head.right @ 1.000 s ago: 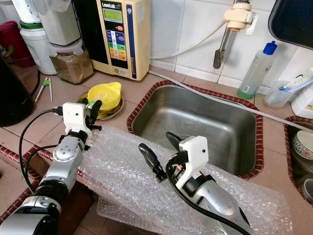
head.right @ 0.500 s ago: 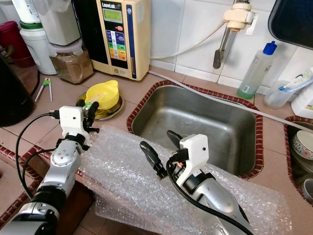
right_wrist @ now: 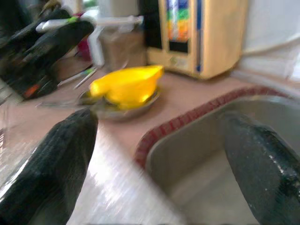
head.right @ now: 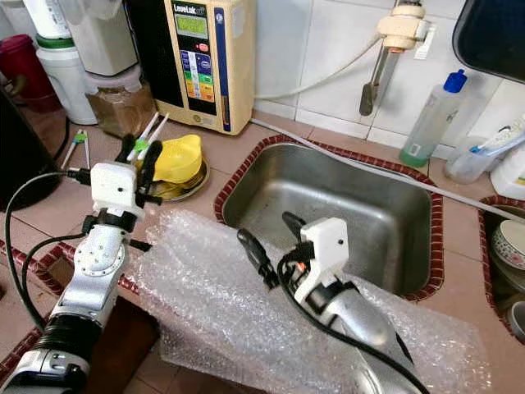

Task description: Kitchen organization

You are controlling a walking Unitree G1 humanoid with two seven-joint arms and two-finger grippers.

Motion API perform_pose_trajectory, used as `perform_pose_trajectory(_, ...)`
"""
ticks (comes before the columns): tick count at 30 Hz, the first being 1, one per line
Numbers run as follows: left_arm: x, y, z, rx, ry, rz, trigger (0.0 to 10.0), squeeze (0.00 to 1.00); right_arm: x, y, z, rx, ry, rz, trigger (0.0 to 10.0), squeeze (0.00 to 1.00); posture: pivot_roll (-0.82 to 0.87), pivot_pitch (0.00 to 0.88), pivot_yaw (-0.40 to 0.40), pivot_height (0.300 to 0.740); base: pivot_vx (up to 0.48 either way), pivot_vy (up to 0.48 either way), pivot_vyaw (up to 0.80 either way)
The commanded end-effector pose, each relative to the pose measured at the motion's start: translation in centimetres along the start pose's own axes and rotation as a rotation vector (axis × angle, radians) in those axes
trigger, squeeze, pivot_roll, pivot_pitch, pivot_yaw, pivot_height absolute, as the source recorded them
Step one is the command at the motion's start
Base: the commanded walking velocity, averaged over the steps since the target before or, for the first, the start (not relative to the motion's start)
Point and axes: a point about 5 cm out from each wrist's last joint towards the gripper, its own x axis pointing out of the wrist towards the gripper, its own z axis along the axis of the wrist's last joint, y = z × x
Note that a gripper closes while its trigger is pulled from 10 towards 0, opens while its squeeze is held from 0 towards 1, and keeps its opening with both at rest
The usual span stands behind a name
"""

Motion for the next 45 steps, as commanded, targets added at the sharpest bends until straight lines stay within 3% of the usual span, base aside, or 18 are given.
perform_pose_trajectory(1, -0.5, -0.9, 0.0, -0.004, -0.008, -0.066, 0.2, 0.00, 0.5, -1.6, 0.7, -0.020, -0.025, -0.047, 10.0, 0.00, -0.06, 0.013, -0.007, 0.740, 0.000, 0.000, 0.00)
perform_pose_trajectory(6, -0.8, -2.5, 0.2, -0.035, -0.018, -0.162, 0.0, 0.00, 2.0, -3.7, 2.2, -0.007, -0.070, -0.090, 10.0, 0.00, -0.06, 0.014, -0.008, 0.740, 0.000, 0.000, 0.00)
perform_pose_trajectory(8, -0.8, -3.4, 0.7, -0.061, -0.038, -0.218, 0.5, 0.00, 2.6, -4.6, 2.9, 0.057, -0.109, -0.116, 10.0, 0.00, -0.05, 0.015, -0.012, 0.740, 0.000, 0.000, 0.00)
perform_pose_trajectory(10, -1.0, -4.4, 1.1, -0.067, -0.064, -0.284, 0.7, 0.00, 3.4, -5.2, 3.3, 0.178, -0.140, -0.151, 10.0, 0.00, -0.05, 0.015, -0.012, 0.740, 0.000, 0.000, 0.00)
perform_pose_trajectory(13, -1.3, -5.2, 1.2, -0.095, -0.075, -0.326, 0.4, 0.00, 4.5, -5.0, 3.1, 0.345, -0.143, -0.149, 10.0, 0.00, -0.06, 0.017, -0.015, 0.740, 0.000, 0.000, 0.00)
perform_pose_trajectory(15, -1.4, -5.6, 1.4, -0.102, -0.084, -0.342, 0.4, 0.00, 4.7, -4.9, 3.0, 0.398, -0.144, -0.148, 10.0, 0.00, -0.06, 0.017, -0.015, 0.740, 0.000, 0.000, 0.00)
perform_pose_trajectory(16, -1.5, -6.2, 1.6, -0.119, -0.097, -0.371, 0.5, 0.00, 5.3, -4.6, 2.9, 0.496, -0.153, -0.133, 10.0, 0.00, -0.05, 0.019, -0.018, 0.740, 0.000, 0.000, 0.00)
perform_pose_trajectory(19, -1.5, -6.7, 1.8, -0.133, -0.103, -0.386, 0.5, 0.00, 5.8, -4.3, 2.8, 0.563, -0.145, -0.116, 10.0, 0.00, -0.05, 0.020, -0.017, 0.740, 0.000, 0.000, 0.00)
perform_pose_trajectory(21, -1.5, -7.6, 2.0, -0.161, -0.110, -0.407, 0.5, 0.00, 6.7, -3.8, 2.9, 0.667, -0.149, -0.092, 10.0, 0.00, -0.05, 0.022, -0.018, 0.740, 0.000, 0.000, 0.00)
perform_pose_trajectory(31, -1.5, -8.9, 2.5, -0.201, -0.123, -0.435, 0.5, 0.00, 8.1, -3.1, 2.8, 0.763, -0.126, -0.070, 10.0, 0.00, -0.06, 0.027, -0.016, 0.740, 0.000, 0.000, 0.00)
perform_pose_trajectory(32, -1.5, -9.2, 2.6, -0.208, -0.127, -0.441, 0.5, 0.00, 8.4, -3.0, 2.8, 0.785, -0.118, -0.069, 0.0, 0.00, -0.06, 0.027, -0.016, 0.740, 0.000, 0.000, 0.00)
perform_pose_trajectory(33, -1.4, -9.7, 2.8, -0.220, -0.132, -0.445, 0.5, 0.00, 8.9, -2.7, 2.9, 0.830, -0.116, -0.059, 0.0, 0.00, -0.06, 0.033, -0.020, 0.740, 0.000, 0.000, 0.00)
perform_pose_trajectory(45, -1.4, -9.7, 2.7, -0.226, -0.125, -0.426, 1.1, 0.00, 8.8, -3.1, 2.4, 0.844, -0.084, -0.096, 0.0, 0.00, -0.06, 0.038, -0.024, 0.740, 0.000, 0.000, 0.00)
